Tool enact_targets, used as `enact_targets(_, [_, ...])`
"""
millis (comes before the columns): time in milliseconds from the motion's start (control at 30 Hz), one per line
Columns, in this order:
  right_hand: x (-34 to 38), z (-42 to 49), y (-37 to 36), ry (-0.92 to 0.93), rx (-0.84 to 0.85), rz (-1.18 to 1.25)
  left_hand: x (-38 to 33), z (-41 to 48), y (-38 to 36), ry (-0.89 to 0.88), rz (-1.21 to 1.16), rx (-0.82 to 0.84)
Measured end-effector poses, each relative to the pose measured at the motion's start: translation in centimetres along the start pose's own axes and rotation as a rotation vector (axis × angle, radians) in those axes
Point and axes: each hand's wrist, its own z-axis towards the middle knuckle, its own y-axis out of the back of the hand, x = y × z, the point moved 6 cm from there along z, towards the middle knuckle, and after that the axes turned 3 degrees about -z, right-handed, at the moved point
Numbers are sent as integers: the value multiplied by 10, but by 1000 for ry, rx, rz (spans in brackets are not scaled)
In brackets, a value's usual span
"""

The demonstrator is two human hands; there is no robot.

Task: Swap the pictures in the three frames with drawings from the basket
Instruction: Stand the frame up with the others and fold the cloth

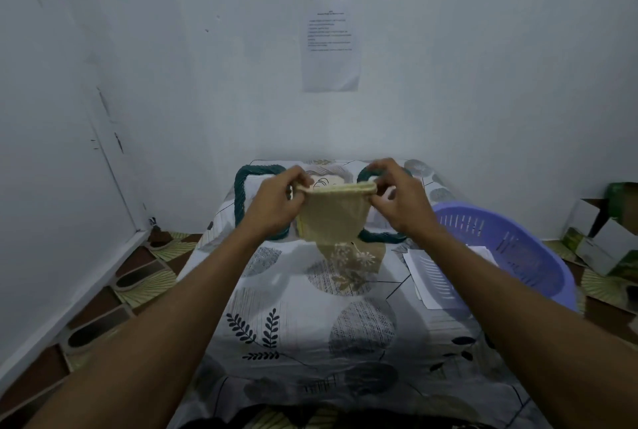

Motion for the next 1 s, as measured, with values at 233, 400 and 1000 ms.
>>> enact_targets(233, [-73,-121,-80,-71,526,-67,71,-123,-87,151,-99,528])
enact_targets(400, [-80,-119,-88,-148,460,28,86,-119,-87,172,-57,363])
enact_targets(1000, [-149,-55,-131,-499,126,-172,154,-38,-119,297,61,25])
